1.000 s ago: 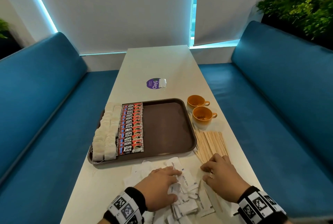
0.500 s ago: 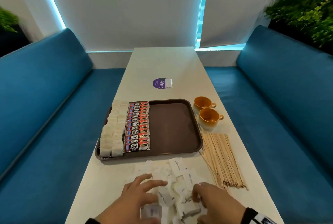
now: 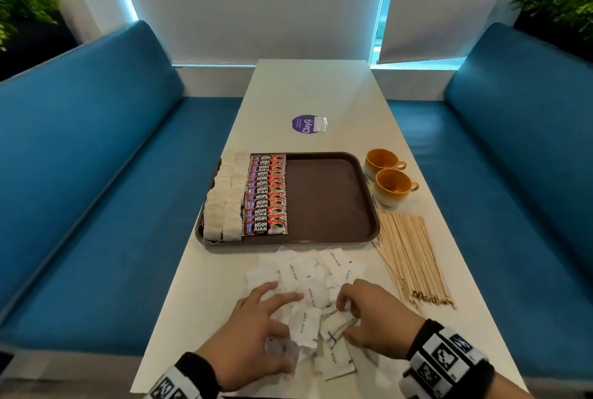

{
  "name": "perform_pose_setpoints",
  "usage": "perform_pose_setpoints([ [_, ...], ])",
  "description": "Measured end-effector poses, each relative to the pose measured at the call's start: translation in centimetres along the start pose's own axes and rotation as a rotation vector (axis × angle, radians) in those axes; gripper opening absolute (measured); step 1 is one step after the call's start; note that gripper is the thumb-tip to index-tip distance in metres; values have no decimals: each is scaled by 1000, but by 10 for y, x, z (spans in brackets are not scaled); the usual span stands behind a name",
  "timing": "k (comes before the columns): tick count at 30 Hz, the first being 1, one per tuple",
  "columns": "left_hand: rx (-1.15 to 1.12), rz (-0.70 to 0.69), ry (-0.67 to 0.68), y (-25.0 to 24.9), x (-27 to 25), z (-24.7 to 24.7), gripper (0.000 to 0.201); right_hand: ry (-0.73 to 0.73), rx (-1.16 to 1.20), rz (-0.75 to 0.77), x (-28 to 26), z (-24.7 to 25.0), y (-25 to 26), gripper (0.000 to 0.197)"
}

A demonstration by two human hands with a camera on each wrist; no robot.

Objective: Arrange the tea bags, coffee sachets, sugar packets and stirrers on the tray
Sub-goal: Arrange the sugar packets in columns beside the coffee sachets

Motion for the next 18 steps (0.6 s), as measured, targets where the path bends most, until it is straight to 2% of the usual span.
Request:
perform_pose_setpoints([
  [2, -120, -27, -142, 0, -9, 11, 32, -50, 16, 35, -5, 5, 5, 30],
  [4, -273, -8, -297, 7, -22, 24, 25, -82, 55, 90, -7, 8, 17, 28],
  [7, -615, 122, -430, 22, -35, 30, 9, -41, 92, 182, -7, 2, 40, 46],
  [10, -948, 279, -548, 35, -40, 20, 13, 20, -1, 229, -2, -13, 56, 60],
  [13, -1116, 341, -616, 40, -42, 11, 20, 18, -60, 238, 3, -19, 63, 45],
  [16, -1131, 367, -660, 44, -43, 8, 22, -32, -18, 239, 4, -12, 63, 19],
  [18, -1128, 369, -676, 44, -42, 7, 23, -92, 51, 205, 5, -2, 56, 12],
])
Point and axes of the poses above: each hand's wrist, its own x-axis towards the middle knuckle, its own z-axis out of the back of the hand, y = z × x, the point moved 7 cm from there along x, towards the middle knuckle, and after that the axes turned 8 degrees about -z, right-handed, at the moved point
